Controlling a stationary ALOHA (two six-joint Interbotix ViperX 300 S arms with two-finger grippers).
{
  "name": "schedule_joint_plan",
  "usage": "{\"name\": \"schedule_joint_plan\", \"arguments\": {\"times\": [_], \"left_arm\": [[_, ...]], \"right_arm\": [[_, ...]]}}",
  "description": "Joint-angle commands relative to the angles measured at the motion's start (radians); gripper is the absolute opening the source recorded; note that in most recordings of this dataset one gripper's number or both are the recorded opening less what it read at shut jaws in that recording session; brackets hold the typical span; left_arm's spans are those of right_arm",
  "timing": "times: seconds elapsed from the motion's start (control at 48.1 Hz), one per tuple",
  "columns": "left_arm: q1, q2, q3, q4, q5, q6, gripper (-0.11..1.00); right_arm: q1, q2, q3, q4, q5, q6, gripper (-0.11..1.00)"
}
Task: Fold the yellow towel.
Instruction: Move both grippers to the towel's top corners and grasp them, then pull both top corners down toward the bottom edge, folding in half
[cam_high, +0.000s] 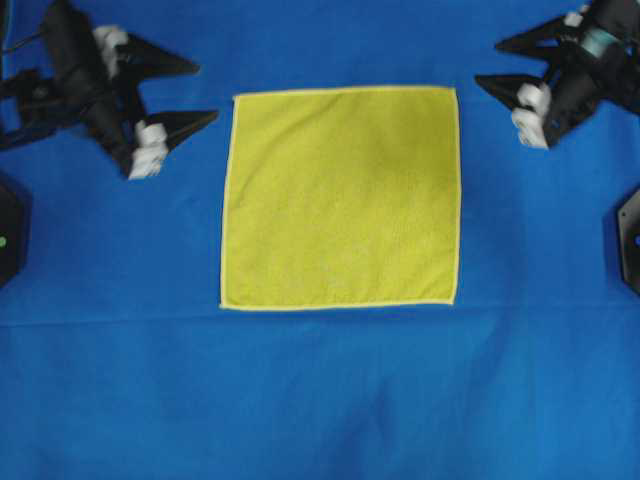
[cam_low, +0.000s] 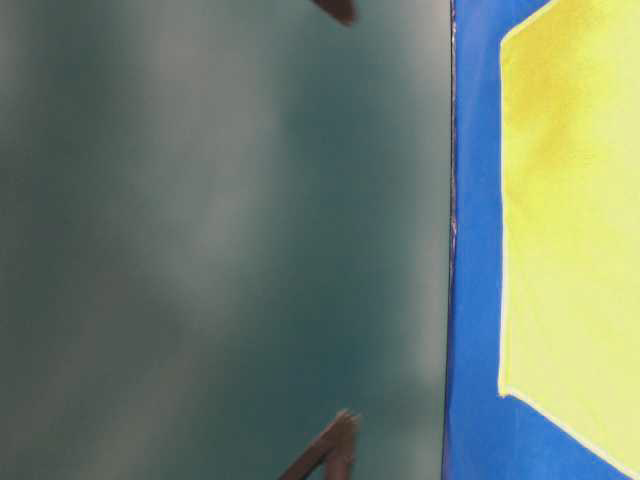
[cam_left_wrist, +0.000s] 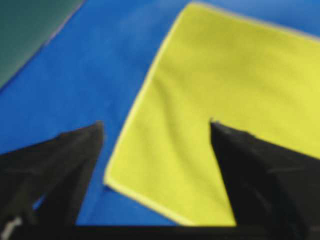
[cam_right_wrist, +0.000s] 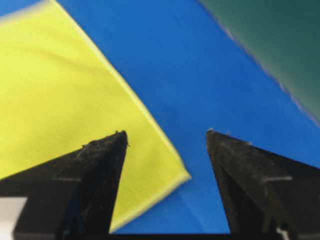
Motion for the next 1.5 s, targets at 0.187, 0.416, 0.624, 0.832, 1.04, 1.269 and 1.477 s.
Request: {"name": "schedule_joint_plan", "arguments": {"times": [0.187, 0.416, 0.624, 0.832, 1.04, 1.269, 1.477], "left_arm": [[0.075, 0.27, -0.094, -0.002, -0.123, 0.002, 0.84], [0.123, 0.431, -0.158, -0.002, -0.153, 0.003, 0.84], [0.129, 0.511, -0.204, -0.002, -0.144, 0.026, 0.84], [0.129, 0.534, -0.235, -0.002, -0.044, 0.061, 0.76], [0.13, 0.54, -0.261, -0.002, 0.048, 0.101, 0.26], [0.129, 0.517, -0.264, -0.002, 0.049, 0.123, 0.02], [0.127, 0.425, -0.264, -0.002, 0.067, 0.121, 0.02]], "right_arm": [[-0.025, 0.278, -0.104, -0.026, -0.026, -0.005, 0.59], [-0.051, 0.46, -0.16, -0.035, -0.08, -0.009, 0.59], [-0.08, 0.515, -0.173, -0.046, -0.083, -0.009, 0.59], [-0.08, 0.515, -0.17, -0.046, -0.08, -0.009, 0.57], [-0.058, 0.515, -0.172, -0.058, -0.08, -0.012, 0.13], [-0.048, 0.499, -0.167, -0.055, -0.058, 0.003, 0.02], [-0.048, 0.414, -0.169, -0.054, -0.018, 0.003, 0.02]]}}
